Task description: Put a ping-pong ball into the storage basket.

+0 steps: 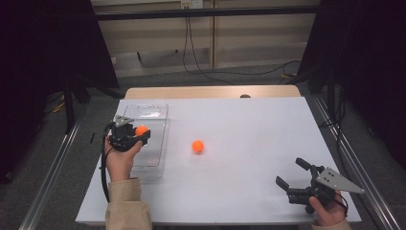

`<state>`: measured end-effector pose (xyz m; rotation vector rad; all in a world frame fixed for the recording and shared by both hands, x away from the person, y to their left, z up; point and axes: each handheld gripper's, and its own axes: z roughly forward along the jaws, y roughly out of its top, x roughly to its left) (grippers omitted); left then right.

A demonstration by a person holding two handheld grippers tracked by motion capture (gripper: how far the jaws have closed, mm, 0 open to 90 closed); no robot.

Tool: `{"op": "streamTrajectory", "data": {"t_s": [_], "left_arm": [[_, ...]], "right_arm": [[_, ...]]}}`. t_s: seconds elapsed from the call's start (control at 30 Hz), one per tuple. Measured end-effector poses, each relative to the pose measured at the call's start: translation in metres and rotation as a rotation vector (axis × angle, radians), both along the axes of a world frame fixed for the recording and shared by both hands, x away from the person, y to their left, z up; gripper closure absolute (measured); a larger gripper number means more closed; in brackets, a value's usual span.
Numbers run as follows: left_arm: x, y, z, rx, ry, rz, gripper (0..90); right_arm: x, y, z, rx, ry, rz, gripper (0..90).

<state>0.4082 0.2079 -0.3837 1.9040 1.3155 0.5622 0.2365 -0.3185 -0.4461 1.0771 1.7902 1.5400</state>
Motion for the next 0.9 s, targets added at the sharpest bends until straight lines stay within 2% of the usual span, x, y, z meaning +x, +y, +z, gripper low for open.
{"op": "streamTrajectory", "data": {"t_s": [0.5,0.9], "left_arm": [[-0.0003,0.0027,-0.0010,0.017,-0.010,0.024,48.9],[-0.0013,-0.0019,0.0013,0.015,-0.017,0.010,42.7]], "right_arm": [[0.0000,0.0003,0.0000,0.002,0.000,-0.001,0.7],[-0.0001,0.0003,0.0001,0.001,0.000,0.000,0.7]]}}
